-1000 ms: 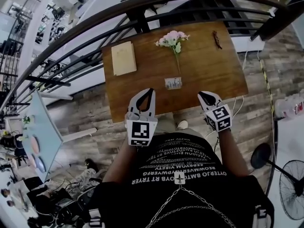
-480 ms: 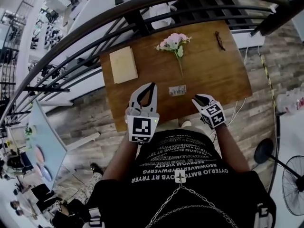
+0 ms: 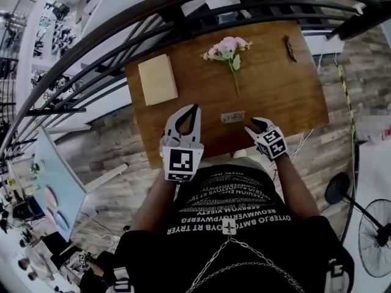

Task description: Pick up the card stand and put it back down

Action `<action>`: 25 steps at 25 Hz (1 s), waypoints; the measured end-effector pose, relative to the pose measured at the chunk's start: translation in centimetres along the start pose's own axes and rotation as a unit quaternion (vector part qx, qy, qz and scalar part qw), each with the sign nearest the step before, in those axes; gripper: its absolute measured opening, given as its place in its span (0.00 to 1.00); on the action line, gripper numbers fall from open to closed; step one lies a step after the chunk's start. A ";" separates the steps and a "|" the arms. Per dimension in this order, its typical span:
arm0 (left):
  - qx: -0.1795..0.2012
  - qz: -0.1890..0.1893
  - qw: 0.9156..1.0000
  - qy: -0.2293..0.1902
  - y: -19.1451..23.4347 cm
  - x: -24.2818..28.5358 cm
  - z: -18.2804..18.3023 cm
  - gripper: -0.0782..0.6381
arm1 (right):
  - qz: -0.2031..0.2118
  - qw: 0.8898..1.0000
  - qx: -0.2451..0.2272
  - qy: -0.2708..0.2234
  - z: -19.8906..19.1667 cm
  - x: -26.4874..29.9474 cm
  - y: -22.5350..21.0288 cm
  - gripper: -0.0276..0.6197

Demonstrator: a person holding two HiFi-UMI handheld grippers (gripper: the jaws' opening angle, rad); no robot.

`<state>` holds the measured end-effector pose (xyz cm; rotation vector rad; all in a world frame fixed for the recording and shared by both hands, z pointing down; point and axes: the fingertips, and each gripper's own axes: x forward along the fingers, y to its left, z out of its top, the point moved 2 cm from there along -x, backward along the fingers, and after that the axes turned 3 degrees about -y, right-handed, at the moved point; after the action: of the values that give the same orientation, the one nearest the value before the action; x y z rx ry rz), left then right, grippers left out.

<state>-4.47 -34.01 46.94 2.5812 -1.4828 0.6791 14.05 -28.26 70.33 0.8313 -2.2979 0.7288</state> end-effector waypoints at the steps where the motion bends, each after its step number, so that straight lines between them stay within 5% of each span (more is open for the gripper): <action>1: -0.001 -0.001 1.000 0.002 0.2 0.1 0.0 0.14 | 0.002 1.000 -0.002 0.001 0.1 0.4 -0.1 0.28; 25: 0.002 -0.010 0.999 0.037 2.0 1.1 -2.7 0.14 | 0.044 0.996 -0.070 -0.030 -0.5 6.4 -1.3 0.30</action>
<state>-6.62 -35.14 49.57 2.5408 -1.4343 0.7663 11.03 -31.20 75.39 0.6998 -2.4213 0.5795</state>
